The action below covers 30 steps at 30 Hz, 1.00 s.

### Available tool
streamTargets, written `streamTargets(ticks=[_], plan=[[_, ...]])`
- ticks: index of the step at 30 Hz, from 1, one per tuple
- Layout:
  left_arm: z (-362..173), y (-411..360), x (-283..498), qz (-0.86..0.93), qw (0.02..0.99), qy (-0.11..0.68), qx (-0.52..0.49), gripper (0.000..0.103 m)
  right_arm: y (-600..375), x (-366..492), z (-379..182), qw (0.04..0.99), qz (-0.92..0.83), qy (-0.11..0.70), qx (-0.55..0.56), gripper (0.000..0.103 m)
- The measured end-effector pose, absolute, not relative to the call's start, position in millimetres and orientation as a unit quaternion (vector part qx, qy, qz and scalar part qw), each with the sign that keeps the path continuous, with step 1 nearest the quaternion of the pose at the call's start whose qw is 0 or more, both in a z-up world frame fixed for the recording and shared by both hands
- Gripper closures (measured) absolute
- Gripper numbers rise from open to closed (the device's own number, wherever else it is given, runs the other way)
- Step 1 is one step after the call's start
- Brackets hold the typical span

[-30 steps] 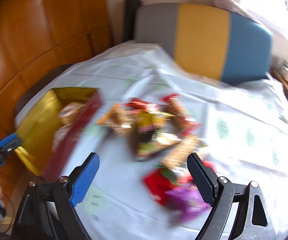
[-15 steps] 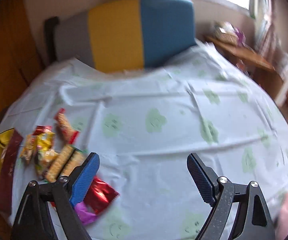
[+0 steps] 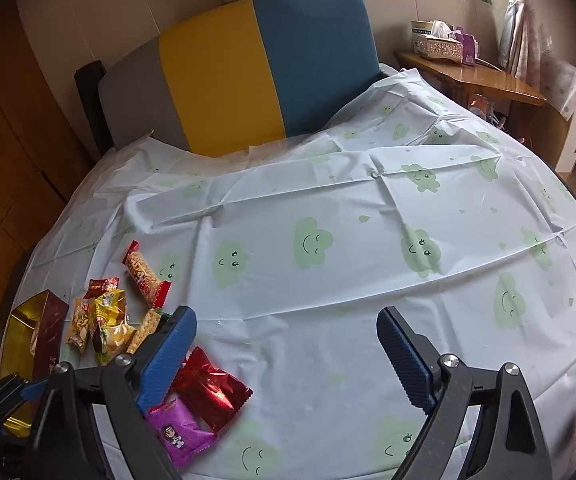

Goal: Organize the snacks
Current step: 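Move the left tool back to the pile and grasp the cracker pack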

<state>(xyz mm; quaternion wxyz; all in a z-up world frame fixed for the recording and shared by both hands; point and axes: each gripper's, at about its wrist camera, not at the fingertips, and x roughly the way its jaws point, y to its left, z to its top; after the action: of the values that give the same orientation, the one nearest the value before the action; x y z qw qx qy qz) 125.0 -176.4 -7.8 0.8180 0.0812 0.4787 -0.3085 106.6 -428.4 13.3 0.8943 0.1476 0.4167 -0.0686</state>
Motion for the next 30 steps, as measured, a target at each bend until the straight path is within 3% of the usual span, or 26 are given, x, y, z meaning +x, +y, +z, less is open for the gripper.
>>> streamTargets(ticks=[12,17,30], plan=[[-48.9,-231.6,165.6,-0.297,0.797,0.506,0.142,0.045,-422.6,106.3,18.8,0.899,-0.042,0.409,0.15,0.009],[-61.7,-234.8,174.9,-0.294,0.795,0.513,0.136,0.055,-421.8,106.8,18.2,0.899,-0.041,0.409,0.148,0.009],[-16.8,-168.0,105.6,-0.279,0.854,0.435,0.068,0.055,-418.5,110.2,7.8,0.893,-0.055,0.431,0.119,0.009]])
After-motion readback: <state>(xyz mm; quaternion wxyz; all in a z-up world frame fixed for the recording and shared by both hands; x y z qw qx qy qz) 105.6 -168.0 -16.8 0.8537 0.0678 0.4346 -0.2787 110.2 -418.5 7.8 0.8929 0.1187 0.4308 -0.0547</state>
